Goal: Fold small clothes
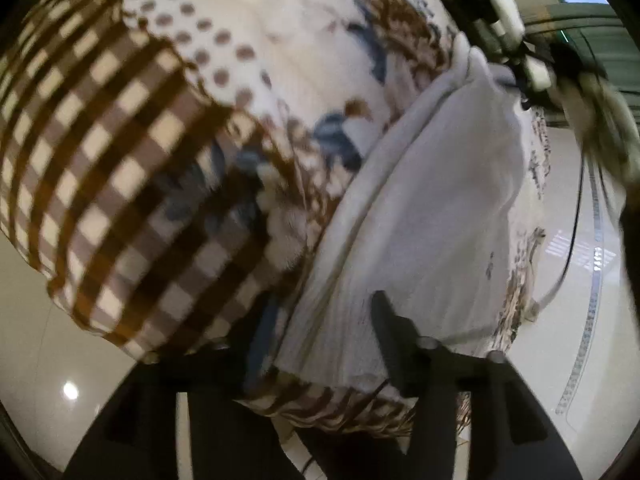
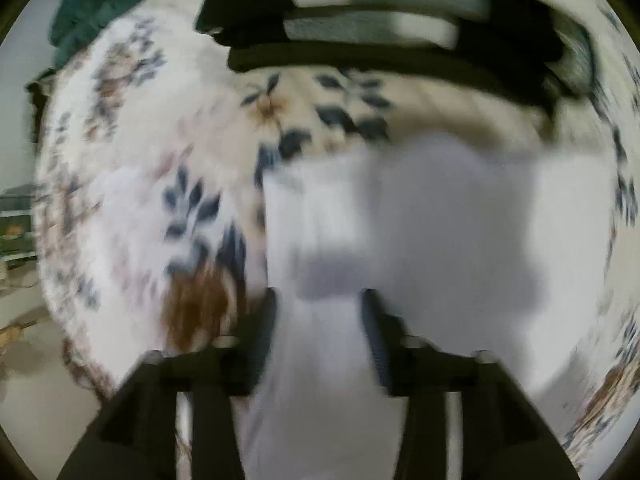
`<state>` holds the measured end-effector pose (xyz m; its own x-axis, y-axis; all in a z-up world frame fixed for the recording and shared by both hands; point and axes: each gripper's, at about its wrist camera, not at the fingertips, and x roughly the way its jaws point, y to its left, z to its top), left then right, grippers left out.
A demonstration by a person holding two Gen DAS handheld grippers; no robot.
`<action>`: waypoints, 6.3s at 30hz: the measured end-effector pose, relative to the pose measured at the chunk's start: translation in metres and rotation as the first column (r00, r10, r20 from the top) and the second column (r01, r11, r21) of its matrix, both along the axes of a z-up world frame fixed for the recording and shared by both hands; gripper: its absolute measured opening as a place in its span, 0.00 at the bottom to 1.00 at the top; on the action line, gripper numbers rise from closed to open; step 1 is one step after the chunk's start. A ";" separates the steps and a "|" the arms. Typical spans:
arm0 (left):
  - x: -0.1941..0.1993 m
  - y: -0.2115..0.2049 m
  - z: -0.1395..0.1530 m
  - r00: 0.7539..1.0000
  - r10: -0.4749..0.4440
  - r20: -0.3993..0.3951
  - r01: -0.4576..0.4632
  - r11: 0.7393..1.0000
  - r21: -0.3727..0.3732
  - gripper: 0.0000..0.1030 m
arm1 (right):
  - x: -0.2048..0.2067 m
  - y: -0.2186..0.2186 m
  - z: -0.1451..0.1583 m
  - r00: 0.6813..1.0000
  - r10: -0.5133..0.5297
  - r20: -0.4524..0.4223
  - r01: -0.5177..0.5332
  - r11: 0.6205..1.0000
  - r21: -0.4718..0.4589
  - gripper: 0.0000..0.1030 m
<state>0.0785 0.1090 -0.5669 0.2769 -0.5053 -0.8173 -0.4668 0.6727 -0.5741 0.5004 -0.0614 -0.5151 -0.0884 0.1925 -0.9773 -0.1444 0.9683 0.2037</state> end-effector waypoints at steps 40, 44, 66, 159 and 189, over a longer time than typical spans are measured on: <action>0.149 -0.037 0.092 0.983 -0.151 0.102 0.139 0.983 0.117 0.58 | -0.303 -0.216 0.013 0.950 -0.246 -0.194 0.283 0.939 0.197 0.61; 0.265 -0.055 0.076 0.962 -0.179 0.205 0.160 0.982 0.104 0.58 | -0.215 -0.237 0.036 0.944 -0.327 -0.042 0.329 0.921 0.208 0.61; 0.420 -0.052 -0.004 0.939 -0.305 0.161 0.284 0.948 0.143 0.06 | 0.014 -0.232 -0.014 0.853 -0.508 0.121 0.492 0.859 0.140 0.10; 0.449 -0.038 0.007 0.945 -0.290 0.150 0.294 0.956 -0.003 0.06 | 0.007 -0.255 0.006 0.850 -0.516 0.102 0.499 0.853 0.153 0.06; 0.448 0.008 0.033 0.930 -0.262 0.257 0.310 0.935 -0.170 0.57 | 0.027 -0.281 0.021 0.864 -0.503 0.033 0.469 0.826 0.314 0.67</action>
